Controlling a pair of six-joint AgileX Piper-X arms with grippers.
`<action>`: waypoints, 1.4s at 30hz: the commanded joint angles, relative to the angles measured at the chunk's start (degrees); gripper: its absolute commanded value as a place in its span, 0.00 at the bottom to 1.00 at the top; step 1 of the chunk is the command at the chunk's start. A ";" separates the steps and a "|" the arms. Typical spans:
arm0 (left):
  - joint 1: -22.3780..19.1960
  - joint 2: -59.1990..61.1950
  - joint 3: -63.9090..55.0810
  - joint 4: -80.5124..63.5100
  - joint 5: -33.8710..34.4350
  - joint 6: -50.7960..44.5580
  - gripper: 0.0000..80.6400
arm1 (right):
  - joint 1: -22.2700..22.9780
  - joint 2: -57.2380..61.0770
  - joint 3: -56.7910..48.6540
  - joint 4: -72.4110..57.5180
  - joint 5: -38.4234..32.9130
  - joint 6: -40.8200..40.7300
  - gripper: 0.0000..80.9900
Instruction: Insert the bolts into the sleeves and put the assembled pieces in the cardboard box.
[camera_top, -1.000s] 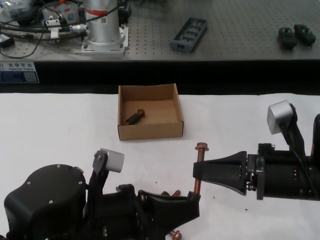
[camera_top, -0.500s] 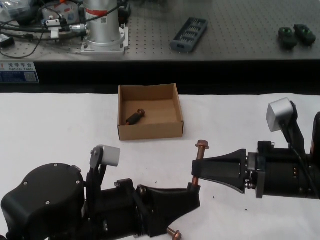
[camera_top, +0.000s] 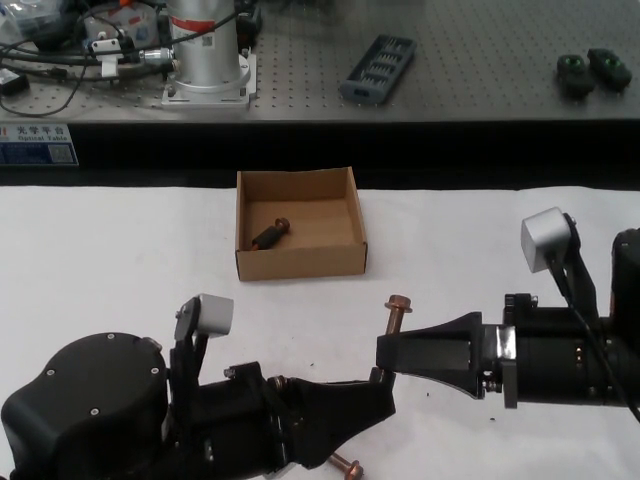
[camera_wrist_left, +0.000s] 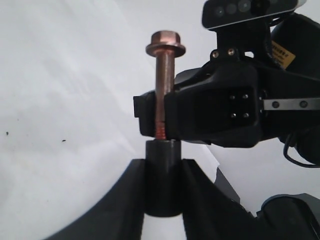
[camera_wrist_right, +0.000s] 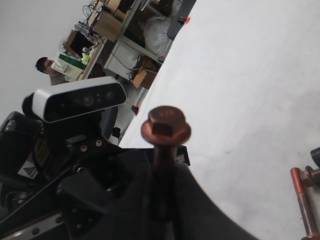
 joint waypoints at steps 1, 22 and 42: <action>0.28 -0.39 -1.18 -3.21 -1.08 -1.32 0.08 | 0.93 0.25 0.27 1.99 -3.75 -1.10 0.05; 0.28 -0.39 -1.18 -2.76 -4.70 5.59 0.08 | 0.93 0.25 0.27 1.34 -12.73 -4.83 0.04; 0.28 -0.07 -3.40 -3.23 -24.48 4.05 0.05 | 0.93 0.25 0.17 -9.23 -11.45 7.76 0.44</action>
